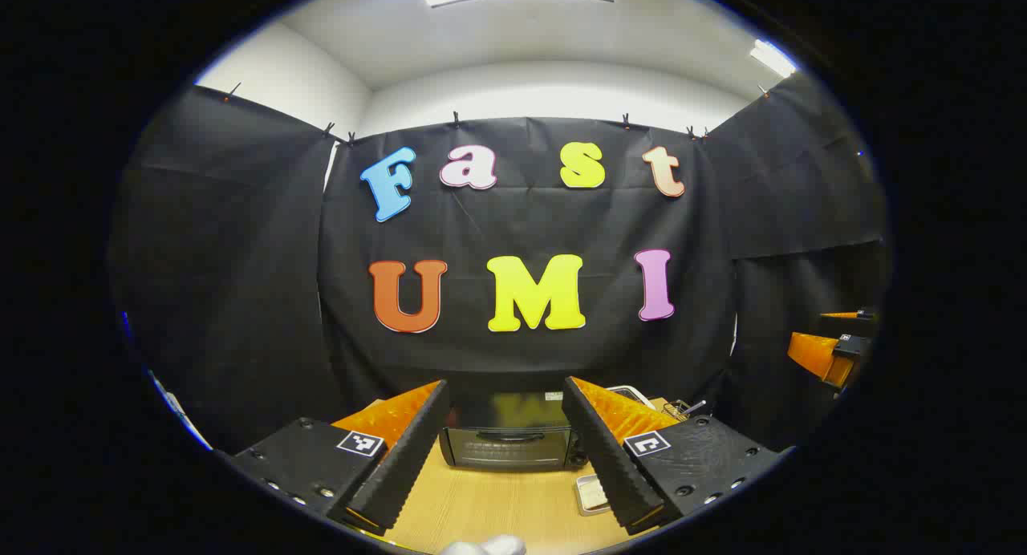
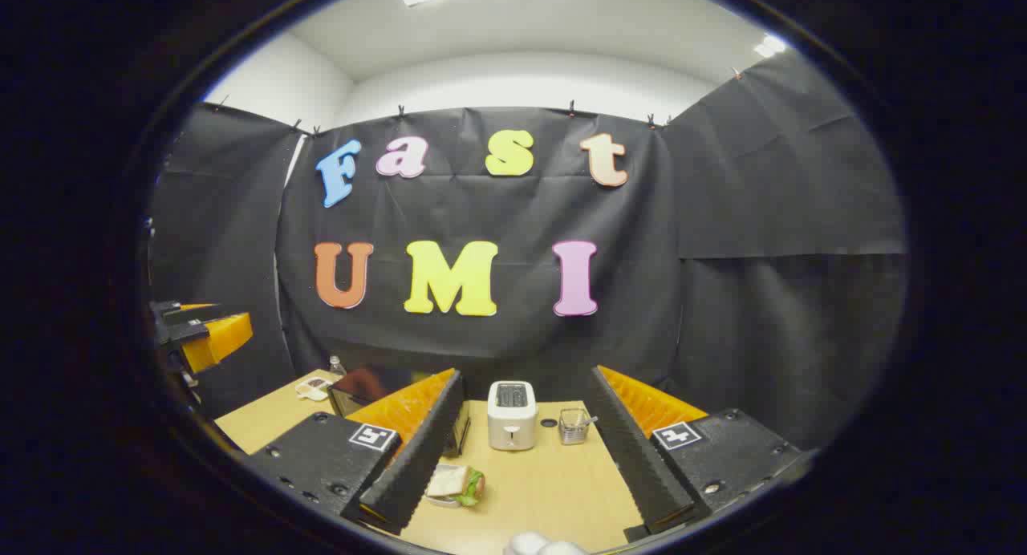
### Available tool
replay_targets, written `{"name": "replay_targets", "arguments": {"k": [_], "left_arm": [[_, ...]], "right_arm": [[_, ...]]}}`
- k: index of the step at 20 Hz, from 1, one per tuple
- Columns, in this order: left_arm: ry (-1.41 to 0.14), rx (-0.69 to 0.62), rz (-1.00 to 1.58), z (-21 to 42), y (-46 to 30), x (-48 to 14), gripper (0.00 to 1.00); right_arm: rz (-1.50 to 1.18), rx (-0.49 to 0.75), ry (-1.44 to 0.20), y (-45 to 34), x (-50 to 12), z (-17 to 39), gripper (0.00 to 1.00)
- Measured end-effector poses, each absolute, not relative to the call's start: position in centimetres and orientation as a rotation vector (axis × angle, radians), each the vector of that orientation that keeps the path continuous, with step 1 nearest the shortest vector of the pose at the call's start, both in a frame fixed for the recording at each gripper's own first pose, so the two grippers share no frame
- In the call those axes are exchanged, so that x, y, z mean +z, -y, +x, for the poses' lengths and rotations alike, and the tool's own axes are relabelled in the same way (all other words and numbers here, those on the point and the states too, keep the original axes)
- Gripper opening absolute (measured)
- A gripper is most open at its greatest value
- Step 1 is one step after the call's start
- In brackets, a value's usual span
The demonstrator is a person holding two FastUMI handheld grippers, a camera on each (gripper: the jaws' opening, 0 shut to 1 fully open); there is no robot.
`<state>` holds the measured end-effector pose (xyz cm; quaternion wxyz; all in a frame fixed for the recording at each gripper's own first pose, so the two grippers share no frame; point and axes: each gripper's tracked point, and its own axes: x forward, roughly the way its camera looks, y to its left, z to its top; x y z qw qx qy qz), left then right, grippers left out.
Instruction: Open the electric oven with the left hand, put the food in, and close the electric oven.
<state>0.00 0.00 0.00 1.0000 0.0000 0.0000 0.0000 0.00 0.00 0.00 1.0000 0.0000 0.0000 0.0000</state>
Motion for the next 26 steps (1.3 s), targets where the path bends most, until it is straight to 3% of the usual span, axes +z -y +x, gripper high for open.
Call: {"name": "replay_targets", "arguments": {"k": [1, 2, 3, 4, 7, 8, 12, 13, 14, 15, 16, 17, 18, 26], "left_arm": [[0.008, 0.002, 0.007, 0.1, -0.1, 0.2, 0.93], [0.01, 0.009, 0.017, 0.2, -0.3, 0.2, 0.93], [0.009, 0.01, 0.022, 0.2, -0.4, 0.0, 0.93], [0.006, 0.01, 0.025, 0.2, -0.4, -0.1, 0.93], [-0.002, 0.024, 0.03, 0.4, -0.9, -0.4, 0.93], [-0.003, 0.028, 0.033, 0.5, -1.0, -0.4, 0.93], [-0.003, 0.033, 0.041, 0.8, -1.3, -0.7, 0.93], [-0.004, 0.032, 0.04, 0.9, -1.3, -0.8, 0.93], [-0.003, 0.033, 0.04, 1.1, -1.3, -0.6, 0.93], [-0.006, 0.032, 0.042, 1.1, -1.4, -0.8, 0.93], [-0.003, 0.033, 0.046, 1.3, -1.4, -0.8, 0.93], [-0.002, 0.034, 0.051, 1.5, -1.5, -0.9, 0.93], [-0.004, 0.031, 0.052, 1.7, -1.5, -1.1, 0.93], [-0.026, 0.023, 0.024, 5.9, -1.6, -4.0, 0.93]], "right_arm": [[0.008, -0.002, 0.003, 0.0, 0.2, 0.2, 1.0], [0.016, 0.0, 0.004, -0.1, 0.2, 0.3, 0.92], [0.02, 0.0, 0.0, -0.2, 0.0, 0.5, 0.92], [0.022, 0.001, -0.001, -0.2, -0.1, 0.7, 1.0], [0.02, 0.001, 0.006, -0.2, 0.2, 1.1, 1.0], [0.016, -0.002, 0.012, -0.2, 0.4, 1.3, 0.92], [0.015, 0.0, 0.013, -0.3, 0.5, 1.8, 0.92], [0.018, 0.0, 0.013, -0.3, 0.4, 1.9, 1.0], [0.017, -0.001, 0.013, -0.3, 0.4, 2.0, 1.0], [0.018, -0.004, 0.014, -0.3, 0.5, 2.1, 0.92], [0.017, -0.004, 0.017, -0.3, 0.6, 2.2, 0.92], [0.015, -0.005, 0.016, -0.4, 0.6, 2.2, 1.0], [0.012, -0.007, 0.018, -0.4, 0.5, 2.3, 0.92], [0.016, -0.002, 0.054, -0.4, 1.4, 2.7, 0.92]]}}
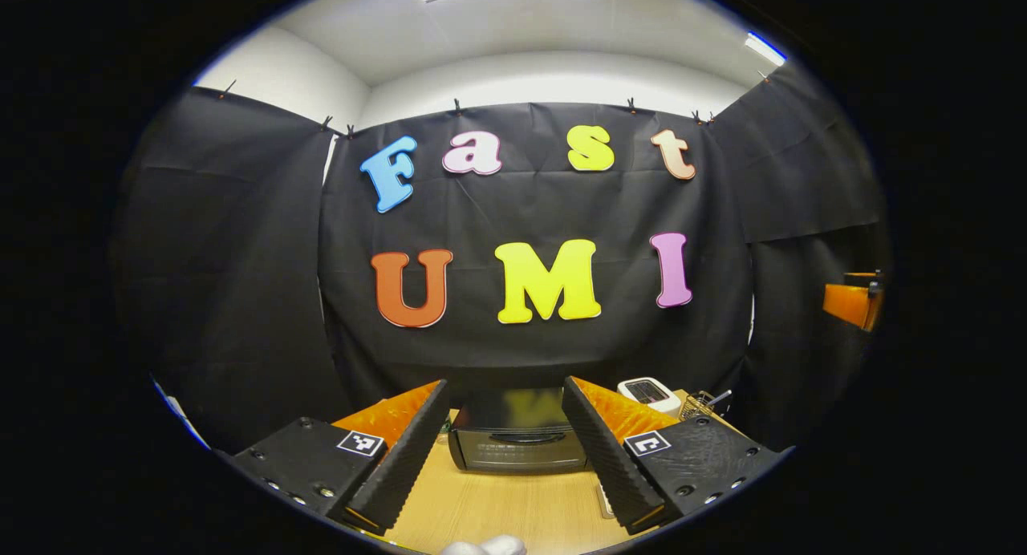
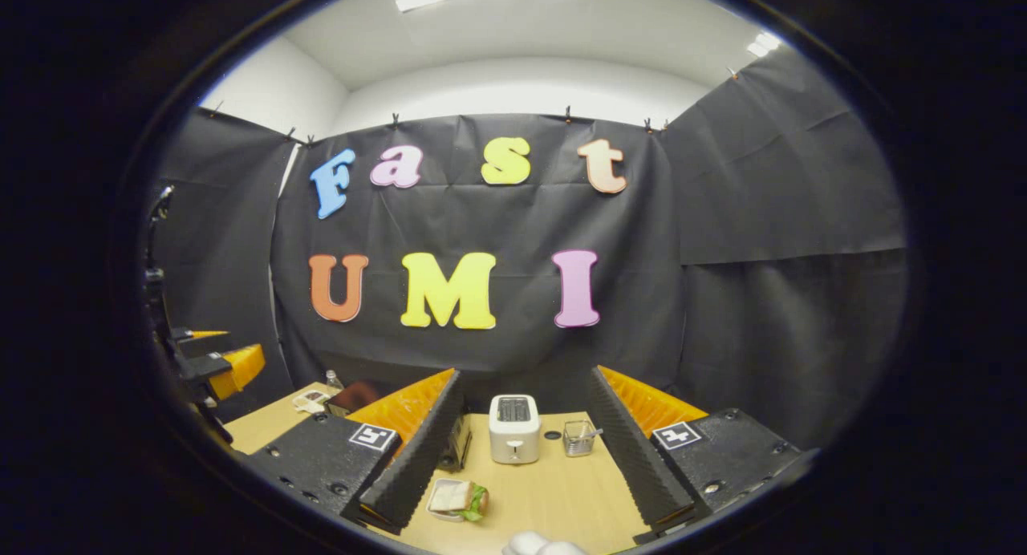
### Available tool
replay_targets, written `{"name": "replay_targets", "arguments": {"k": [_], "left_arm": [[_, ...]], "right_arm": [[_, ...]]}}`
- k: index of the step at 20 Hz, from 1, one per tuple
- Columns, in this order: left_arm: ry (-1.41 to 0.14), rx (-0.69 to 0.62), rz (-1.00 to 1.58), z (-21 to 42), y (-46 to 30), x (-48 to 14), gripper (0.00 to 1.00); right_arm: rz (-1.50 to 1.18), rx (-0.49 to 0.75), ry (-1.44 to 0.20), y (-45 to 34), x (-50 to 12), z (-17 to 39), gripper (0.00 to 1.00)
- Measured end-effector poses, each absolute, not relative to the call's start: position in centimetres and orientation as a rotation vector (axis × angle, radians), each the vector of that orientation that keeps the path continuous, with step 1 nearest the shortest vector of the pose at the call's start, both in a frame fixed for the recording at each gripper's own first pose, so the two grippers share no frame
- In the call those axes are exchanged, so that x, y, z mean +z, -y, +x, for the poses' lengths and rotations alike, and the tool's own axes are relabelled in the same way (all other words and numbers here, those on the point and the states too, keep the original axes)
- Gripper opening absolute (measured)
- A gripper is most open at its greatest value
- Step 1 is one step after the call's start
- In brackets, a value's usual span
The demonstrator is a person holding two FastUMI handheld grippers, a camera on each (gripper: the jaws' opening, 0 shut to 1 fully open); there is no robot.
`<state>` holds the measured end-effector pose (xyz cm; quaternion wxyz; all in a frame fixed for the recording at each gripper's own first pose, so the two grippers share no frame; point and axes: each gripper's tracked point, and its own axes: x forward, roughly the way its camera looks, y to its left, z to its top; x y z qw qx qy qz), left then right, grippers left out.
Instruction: Open the electric oven with the left hand, put the food in, and close the electric oven.
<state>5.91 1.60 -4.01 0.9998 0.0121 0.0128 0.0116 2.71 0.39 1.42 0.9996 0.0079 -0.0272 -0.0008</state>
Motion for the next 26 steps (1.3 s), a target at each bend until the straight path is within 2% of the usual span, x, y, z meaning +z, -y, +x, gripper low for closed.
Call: {"name": "replay_targets", "arguments": {"k": [2, 3, 6, 7, 8, 9, 10, 11, 12, 14, 16, 17, 18, 19, 20, 21, 22, 23, 24, 25, 26], "left_arm": [[-0.028, 0.014, 0.011, 8.0, -1.2, -5.5, 0.93], [-0.03, 0.011, 0.009, 9.3, -0.9, -6.2, 0.93], [-0.057, -0.012, 0.006, 13.6, -0.1, -9.4, 0.93], [-0.068, -0.023, -0.003, 15.1, 0.4, -10.7, 0.93], [-0.099, -0.026, -0.003, 16.6, 0.6, -12.1, 0.93], [-0.115, -0.032, -0.006, 18.0, 1.0, -13.6, 0.93], [-0.148, -0.035, -0.013, 19.3, 1.2, -15.3, 0.93], [-0.174, -0.034, -0.006, 20.6, 1.5, -16.8, 0.93], [-0.189, -0.035, -0.005, 21.8, 1.5, -18.0, 0.94], [-0.233, -0.031, 0.017, 24.0, 1.6, -20.9, 0.94], [-0.277, -0.031, 0.027, 25.5, 1.5, -23.9, 0.94], [-0.3, -0.029, 0.021, 26.0, 1.5, -25.0, 0.94], [-0.312, -0.025, 0.022, 26.4, 1.2, -25.7, 0.95], [-0.335, -0.019, 0.026, 26.9, 0.9, -26.7, 0.87], [-0.369, -0.018, 0.014, 27.0, 0.9, -27.9, 0.95], [-0.39, -0.009, 0.007, 26.9, 0.6, -28.5, 0.95], [-0.363, -0.013, 0.001, 27.6, 0.4, -28.1, 0.99], [-0.384, -0.014, -0.005, 27.6, 0.5, -28.5, 0.98], [-0.388, -0.016, -0.005, 27.1, 0.5, -28.5, 0.98], [-0.382, -0.019, 0.002, 27.1, 0.5, -28.4, 0.99], [-0.389, -0.018, 0.006, 27.0, 0.4, -28.6, 0.98]], "right_arm": [[0.005, -0.01, 0.062, 0.0, 1.5, 2.7, 0.92], [0.0, -0.016, 0.071, 0.3, 1.9, 2.7, 1.0], [-0.021, -0.038, 0.081, 1.1, 2.2, 2.6, 1.0], [-0.028, -0.05, 0.084, 1.6, 2.2, 2.7, 0.92], [-0.039, -0.064, 0.08, 2.1, 2.2, 2.7, 0.92], [-0.05, -0.079, 0.072, 2.5, 1.9, 2.6, 1.0], [-0.058, -0.092, 0.067, 2.7, 1.9, 2.6, 1.0], [-0.065, -0.106, 0.059, 3.0, 1.7, 2.6, 0.92], [-0.069, -0.121, 0.056, 3.3, 1.6, 2.6, 1.0], [-0.075, -0.145, 0.038, 3.6, 1.1, 2.7, 1.0], [-0.076, -0.155, 0.018, 3.4, 0.6, 2.8, 1.0], [-0.075, -0.16, 0.012, 3.4, 0.4, 2.9, 0.92], [-0.073, -0.162, 0.005, 3.3, 0.3, 2.9, 0.92], [-0.069, -0.163, -0.002, 3.2, 0.1, 3.0, 0.92], [-0.066, -0.163, -0.007, 3.1, -0.1, 3.1, 0.92], [-0.066, -0.164, -0.012, 3.1, -0.4, 3.0, 0.92], [-0.068, -0.168, -0.012, 3.1, -0.4, 3.0, 1.0], [-0.069, -0.169, -0.014, 3.0, -0.5, 2.9, 0.92], [-0.067, -0.168, -0.017, 3.0, -0.5, 2.9, 1.0], [-0.066, -0.166, -0.018, 2.8, -0.5, 3.1, 1.0], [-0.066, -0.167, -0.02, 2.9, -0.6, 3.1, 0.92]]}}
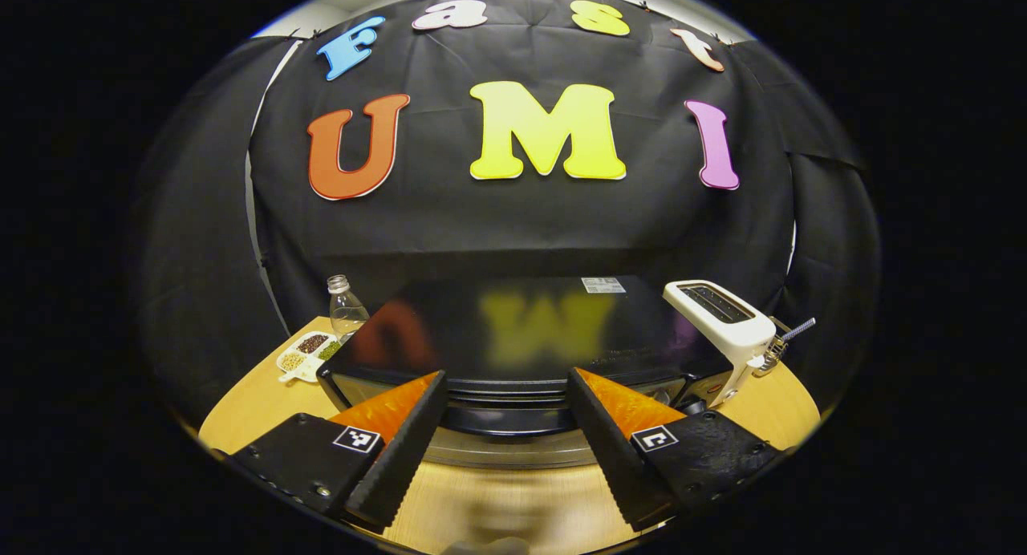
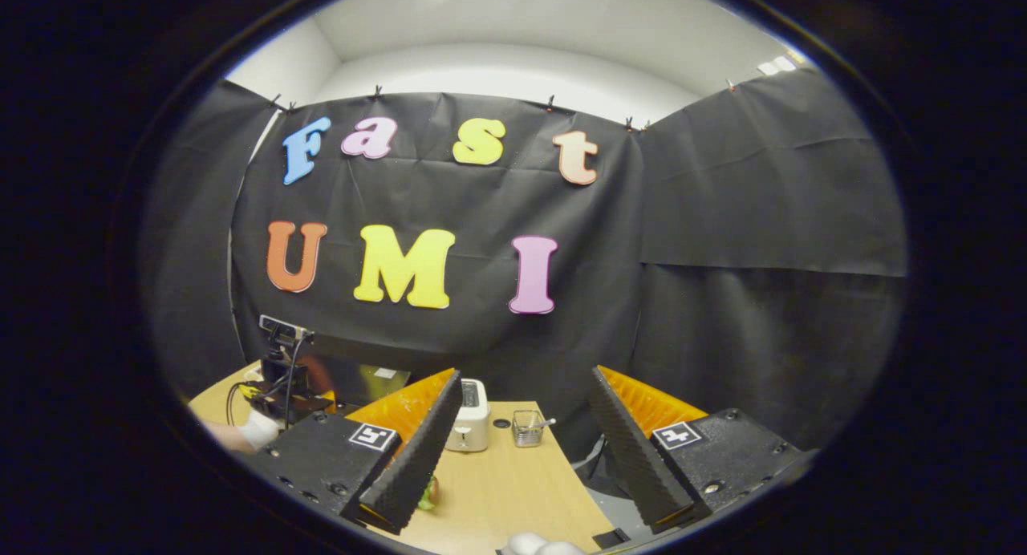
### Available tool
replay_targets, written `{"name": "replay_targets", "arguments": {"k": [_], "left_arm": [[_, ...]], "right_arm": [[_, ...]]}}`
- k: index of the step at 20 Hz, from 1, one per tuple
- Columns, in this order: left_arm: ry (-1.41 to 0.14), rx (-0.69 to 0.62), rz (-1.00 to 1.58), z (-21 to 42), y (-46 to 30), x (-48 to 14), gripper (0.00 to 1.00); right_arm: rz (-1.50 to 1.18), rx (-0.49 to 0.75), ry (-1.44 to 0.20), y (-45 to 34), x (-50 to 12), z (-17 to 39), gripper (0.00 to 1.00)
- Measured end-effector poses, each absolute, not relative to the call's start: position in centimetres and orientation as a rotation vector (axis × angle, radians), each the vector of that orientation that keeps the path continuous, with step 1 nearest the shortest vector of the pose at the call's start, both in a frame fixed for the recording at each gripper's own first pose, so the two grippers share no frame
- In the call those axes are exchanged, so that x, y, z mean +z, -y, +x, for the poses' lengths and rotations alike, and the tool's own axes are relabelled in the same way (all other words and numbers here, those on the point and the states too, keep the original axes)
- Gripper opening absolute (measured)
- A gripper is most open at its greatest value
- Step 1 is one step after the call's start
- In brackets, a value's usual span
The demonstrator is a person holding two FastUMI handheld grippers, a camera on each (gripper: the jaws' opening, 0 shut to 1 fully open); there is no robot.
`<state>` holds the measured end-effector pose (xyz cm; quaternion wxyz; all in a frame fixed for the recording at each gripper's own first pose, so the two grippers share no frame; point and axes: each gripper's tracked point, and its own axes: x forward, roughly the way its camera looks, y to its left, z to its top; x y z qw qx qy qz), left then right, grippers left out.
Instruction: Open the electric oven with the left hand, put the food in, and close the electric oven.
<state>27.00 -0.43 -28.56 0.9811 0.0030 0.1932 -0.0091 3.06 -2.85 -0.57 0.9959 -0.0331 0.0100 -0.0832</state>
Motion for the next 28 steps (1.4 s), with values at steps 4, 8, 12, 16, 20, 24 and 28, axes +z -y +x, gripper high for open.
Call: {"name": "replay_targets", "arguments": {"k": [4, 8, 12, 16, 20, 24, 28], "left_arm": [[-0.394, -0.02, 0.016, 26.1, 0.4, -28.4, 0.98], [-0.397, -0.019, 0.019, 25.1, 0.4, -28.6, 0.99], [-0.401, -0.025, 0.025, 23.4, 0.4, -28.9, 0.99], [-0.414, -0.028, 0.027, 21.3, 0.3, -29.6, 0.99], [-0.441, -0.029, 0.025, 18.6, 0.3, -30.7, 0.99], [-0.477, -0.03, 0.025, 16.1, 0.4, -32.3, 0.99], [-0.504, -0.034, 0.026, 14.5, 0.4, -33.7, 0.99]], "right_arm": [[-0.067, -0.161, -0.019, 2.7, -0.8, 3.1, 1.0], [-0.071, -0.153, -0.031, 2.4, -1.3, 3.0, 0.92], [-0.067, -0.142, -0.034, 2.4, -1.5, 2.6, 1.0], [-0.067, -0.13, -0.041, 2.1, -2.0, 1.9, 0.92], [-0.062, -0.118, -0.055, 1.9, -2.9, 0.9, 0.92], [-0.043, -0.112, -0.065, 2.0, -3.6, 0.0, 0.92], [-0.048, -0.113, -0.073, 2.2, -4.3, -0.4, 0.92]]}}
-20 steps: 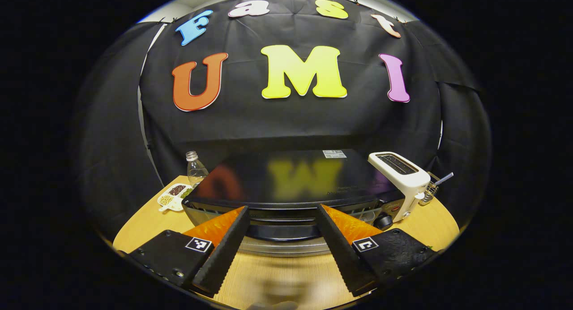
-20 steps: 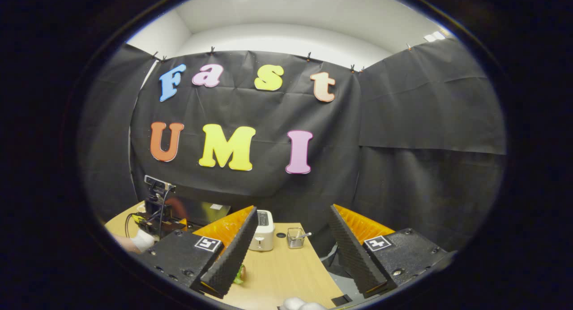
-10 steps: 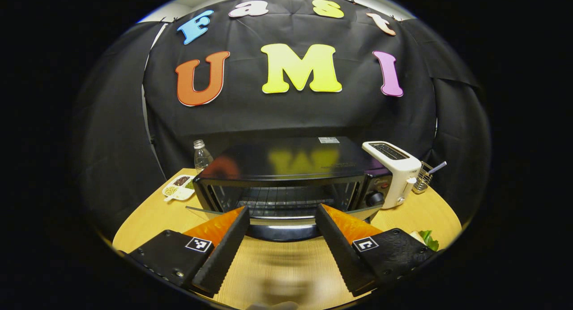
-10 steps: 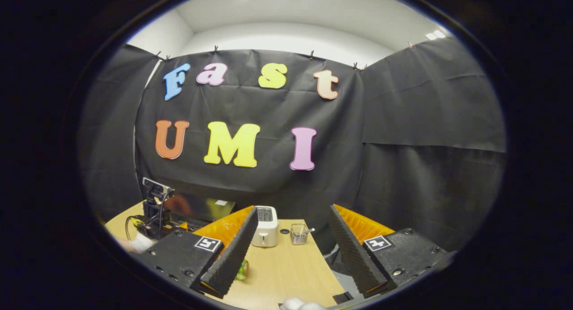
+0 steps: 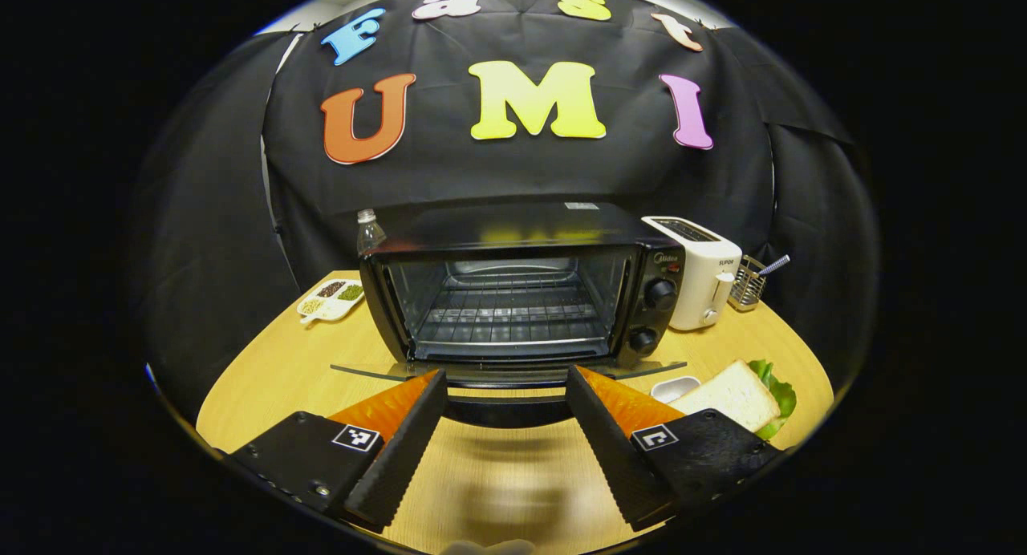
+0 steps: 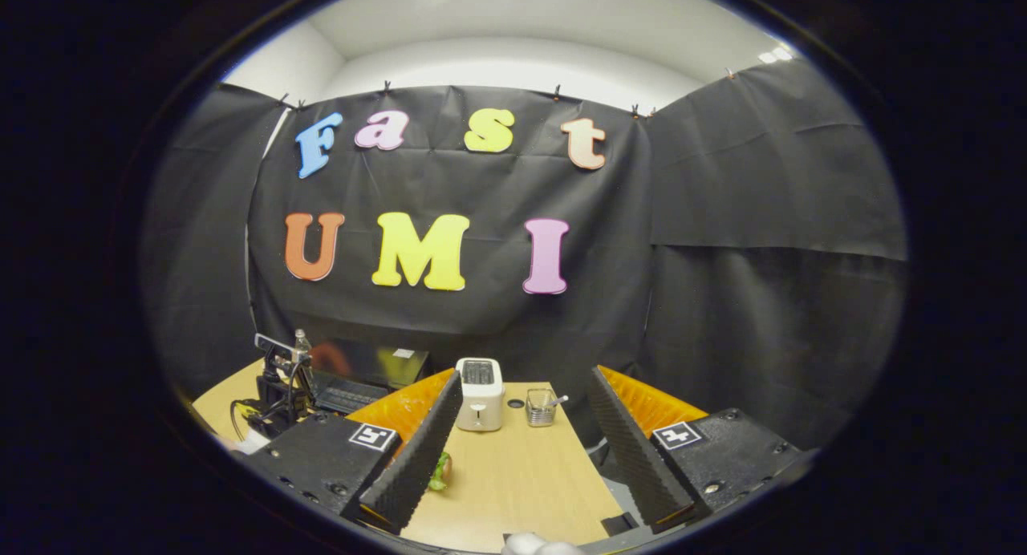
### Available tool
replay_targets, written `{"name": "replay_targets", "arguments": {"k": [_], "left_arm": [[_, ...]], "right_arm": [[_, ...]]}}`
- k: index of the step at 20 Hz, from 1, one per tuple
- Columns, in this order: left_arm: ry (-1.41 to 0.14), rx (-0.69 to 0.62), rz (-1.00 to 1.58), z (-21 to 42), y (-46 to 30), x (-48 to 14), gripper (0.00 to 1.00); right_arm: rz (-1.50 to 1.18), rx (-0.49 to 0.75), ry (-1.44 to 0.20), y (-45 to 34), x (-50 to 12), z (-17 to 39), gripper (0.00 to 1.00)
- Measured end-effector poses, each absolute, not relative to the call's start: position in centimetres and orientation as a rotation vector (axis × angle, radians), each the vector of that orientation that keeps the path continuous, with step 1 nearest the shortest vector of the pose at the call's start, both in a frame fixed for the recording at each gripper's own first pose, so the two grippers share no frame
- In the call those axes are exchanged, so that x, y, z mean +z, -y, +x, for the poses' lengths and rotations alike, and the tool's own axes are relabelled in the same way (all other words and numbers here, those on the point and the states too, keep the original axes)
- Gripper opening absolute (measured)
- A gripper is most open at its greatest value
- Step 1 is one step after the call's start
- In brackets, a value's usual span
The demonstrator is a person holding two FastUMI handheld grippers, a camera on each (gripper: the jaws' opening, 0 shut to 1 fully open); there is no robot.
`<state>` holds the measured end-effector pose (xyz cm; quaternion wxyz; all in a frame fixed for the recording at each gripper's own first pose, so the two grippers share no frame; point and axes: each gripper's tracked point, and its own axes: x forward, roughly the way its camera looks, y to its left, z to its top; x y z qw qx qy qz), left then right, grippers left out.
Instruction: Open the electric oven with the left hand, put the food in, and close the electric oven.
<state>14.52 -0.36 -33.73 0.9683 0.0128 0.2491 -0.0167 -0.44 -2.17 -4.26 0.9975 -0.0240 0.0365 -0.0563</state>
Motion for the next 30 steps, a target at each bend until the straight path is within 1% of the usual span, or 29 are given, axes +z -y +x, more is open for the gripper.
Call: {"name": "replay_targets", "arguments": {"k": [1, 2, 3, 4, 5, 6, 7, 8, 9, 10, 11, 15, 16, 17, 18, 21, 22, 23, 24, 25, 27, 28, 30], "left_arm": [[-0.508, -0.034, 0.028, 14.2, 0.4, -34.0, 0.99], [-0.511, -0.035, 0.03, 14.0, 0.4, -34.3, 0.98], [-0.516, -0.036, 0.028, 13.7, 0.4, -34.7, 0.99], [-0.522, -0.038, 0.025, 13.3, 0.4, -35.1, 0.99], [-0.531, -0.038, 0.02, 12.9, 0.5, -35.5, 0.99], [-0.544, -0.038, 0.011, 12.5, 0.4, -36.1, 0.98], [-0.556, -0.039, -0.001, 12.1, 0.5, -36.6, 0.98], [-0.575, -0.043, -0.01, 11.7, 0.5, -37.4, 0.98], [-0.592, -0.045, -0.013, 11.3, 0.6, -38.3, 0.97], [-0.61, -0.049, -0.011, 10.8, 0.8, -39.0, 0.96], [-0.629, -0.053, -0.012, 10.4, 0.9, -39.7, 0.96], [-0.698, -0.054, -0.03, 9.6, 0.8, -42.9, 0.94], [-0.714, -0.05, -0.032, 9.3, 0.7, -43.5, 0.95], [-0.72, -0.048, -0.042, 9.2, 0.8, -43.8, 0.88], [-0.724, -0.053, -0.049, 9.3, 0.9, -44.0, 0.96], [-0.737, -0.06, -0.038, 9.1, 1.0, -44.6, 0.94], [-0.74, -0.056, -0.043, 9.1, 1.1, -44.6, 0.94], [-0.734, -0.054, -0.044, 9.4, 1.0, -44.4, 0.95], [-0.731, -0.052, -0.044, 9.4, 0.9, -44.2, 0.94], [-0.725, -0.052, -0.039, 9.6, 0.9, -43.9, 0.94], [-0.703, -0.053, -0.028, 9.5, 0.9, -43.0, 0.93], [-0.697, -0.052, -0.022, 9.4, 0.8, -42.8, 0.93], [-0.662, -0.057, -0.034, 9.3, 0.8, -41.2, 0.93]], "right_arm": [[-0.048, -0.112, -0.076, 2.2, -4.4, -0.5, 1.0], [-0.048, -0.115, -0.081, 2.3, -4.6, -0.6, 0.92], [-0.049, -0.115, -0.084, 2.2, -4.7, -0.6, 1.0], [-0.05, -0.116, -0.088, 2.2, -4.9, -0.5, 0.92], [-0.051, -0.116, -0.093, 2.3, -5.2, -0.5, 0.92], [-0.053, -0.118, -0.098, 2.4, -5.4, -0.5, 1.0], [-0.053, -0.119, -0.101, 2.5, -5.6, -0.6, 1.0], [-0.052, -0.119, -0.104, 2.4, -5.7, -0.6, 0.92], [-0.05, -0.118, -0.108, 2.4, -5.8, -0.5, 0.92], [-0.05, -0.118, -0.113, 2.3, -6.1, -0.4, 1.0], [-0.05, -0.119, -0.116, 2.4, -6.3, -0.3, 0.92], [-0.055, -0.121, -0.134, 2.4, -7.0, -0.2, 0.92], [-0.056, -0.123, -0.136, 2.5, -7.2, -0.1, 1.0], [-0.058, -0.125, -0.141, 2.6, -7.3, -0.1, 0.92], [-0.06, -0.129, -0.146, 2.8, -7.4, 0.0, 0.92], [-0.06, -0.134, -0.159, 3.0, -8.1, 0.2, 0.92], [-0.06, -0.137, -0.165, 3.1, -8.3, 0.4, 1.0], [-0.058, -0.138, -0.169, 3.2, -8.4, 0.5, 0.92], [-0.054, -0.138, -0.171, 3.2, -8.4, 0.5, 0.92], [-0.051, -0.138, -0.17, 3.3, -8.4, 0.7, 1.0], [-0.051, -0.14, -0.164, 3.2, -8.1, 1.1, 1.0], [-0.055, -0.142, -0.16, 3.2, -7.8, 1.2, 0.92], [-0.065, -0.142, -0.154, 3.1, -7.7, 1.3, 0.92]]}}
